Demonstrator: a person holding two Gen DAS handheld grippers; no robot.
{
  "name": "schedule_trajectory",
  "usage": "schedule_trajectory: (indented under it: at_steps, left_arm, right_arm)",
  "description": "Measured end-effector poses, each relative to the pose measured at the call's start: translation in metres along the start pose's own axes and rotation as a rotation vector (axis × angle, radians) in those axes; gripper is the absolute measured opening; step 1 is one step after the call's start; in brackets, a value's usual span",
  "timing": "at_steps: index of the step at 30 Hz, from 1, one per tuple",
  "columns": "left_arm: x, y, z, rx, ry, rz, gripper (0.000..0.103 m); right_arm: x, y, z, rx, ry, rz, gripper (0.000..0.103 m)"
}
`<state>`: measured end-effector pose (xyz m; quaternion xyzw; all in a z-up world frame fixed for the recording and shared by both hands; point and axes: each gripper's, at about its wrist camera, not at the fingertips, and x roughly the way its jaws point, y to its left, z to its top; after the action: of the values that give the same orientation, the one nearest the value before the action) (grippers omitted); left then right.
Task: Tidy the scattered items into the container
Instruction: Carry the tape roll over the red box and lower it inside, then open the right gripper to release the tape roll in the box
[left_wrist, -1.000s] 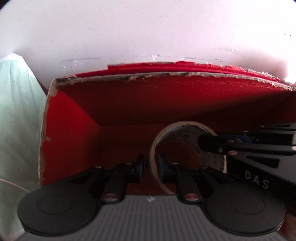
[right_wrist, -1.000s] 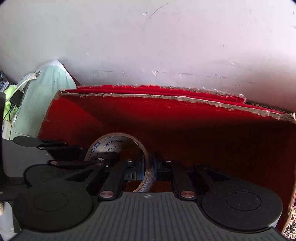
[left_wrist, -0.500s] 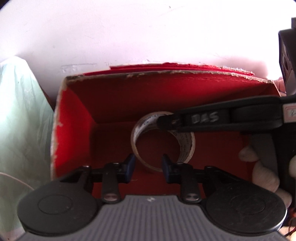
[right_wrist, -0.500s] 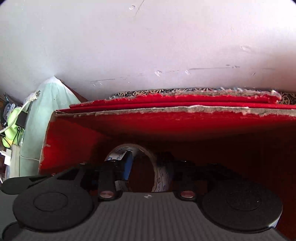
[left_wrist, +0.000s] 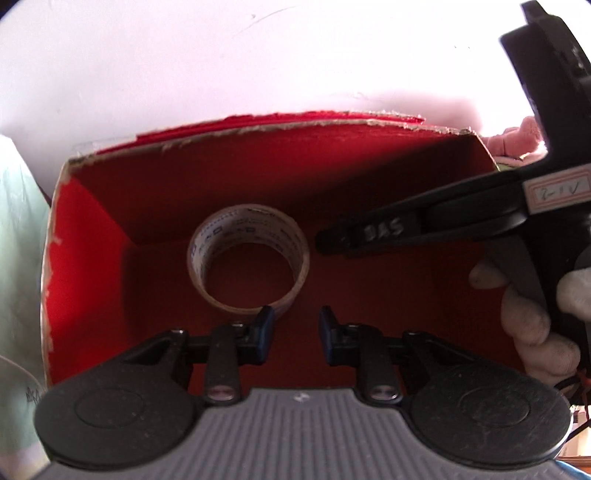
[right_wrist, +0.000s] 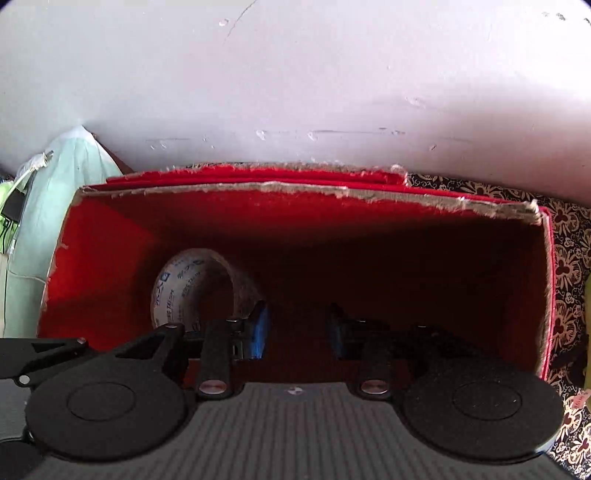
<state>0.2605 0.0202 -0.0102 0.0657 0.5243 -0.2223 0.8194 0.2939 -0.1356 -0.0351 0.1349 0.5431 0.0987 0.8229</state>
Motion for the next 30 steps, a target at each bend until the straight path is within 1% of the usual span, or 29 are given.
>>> schedule_trajectory:
  at_steps: [2, 4, 7, 8, 9, 11, 13, 17, 22, 26, 28, 30]
  left_arm:
    - [0.004, 0.005, 0.001, -0.031, 0.021, 0.007, 0.021]
    - [0.007, 0.012, -0.001, -0.055, 0.035, 0.044, 0.021]
    - [0.012, 0.027, -0.006, -0.092, 0.052, 0.098, 0.021]
    - [0.012, 0.032, -0.007, -0.105, 0.054, 0.113, 0.021]
    - [0.011, 0.037, -0.008, -0.118, 0.053, 0.124, 0.019]
    - [0.007, 0.044, -0.008, -0.140, 0.040, 0.134, 0.019]
    - [0.005, 0.046, -0.009, -0.141, 0.032, 0.157, 0.017]
    - [0.003, 0.044, -0.011, -0.142, 0.026, 0.175, 0.018]
    - [-0.001, 0.043, -0.013, -0.155, 0.018, 0.194, 0.019]
    - [-0.006, 0.038, -0.016, -0.148, 0.006, 0.239, 0.019]
    - [-0.007, 0.037, -0.017, -0.150, 0.002, 0.265, 0.019]
    - [-0.009, 0.035, -0.018, -0.150, -0.003, 0.280, 0.019]
  right_arm:
    - [0.007, 0.005, 0.001, -0.009, 0.030, 0.004, 0.036]
    - [0.012, 0.009, 0.000, -0.008, 0.036, 0.024, 0.034]
    - [0.020, 0.013, 0.002, 0.004, 0.027, 0.115, 0.033]
    - [0.023, 0.015, 0.002, 0.005, 0.023, 0.134, 0.032]
    - [0.026, 0.017, 0.003, 0.001, 0.018, 0.151, 0.032]
    - [0.034, 0.020, 0.004, 0.005, 0.030, 0.197, 0.031]
    - [0.038, 0.023, 0.005, 0.008, 0.016, 0.223, 0.031]
    - [0.038, 0.030, 0.003, -0.018, 0.005, 0.205, 0.028]
    - [0.042, 0.038, 0.004, -0.031, -0.007, 0.200, 0.028]
    - [0.044, 0.043, 0.006, -0.054, -0.011, 0.176, 0.030]
    - [0.042, 0.045, 0.007, -0.074, -0.019, 0.155, 0.033]
    - [0.042, 0.047, 0.008, -0.079, -0.034, 0.151, 0.033]
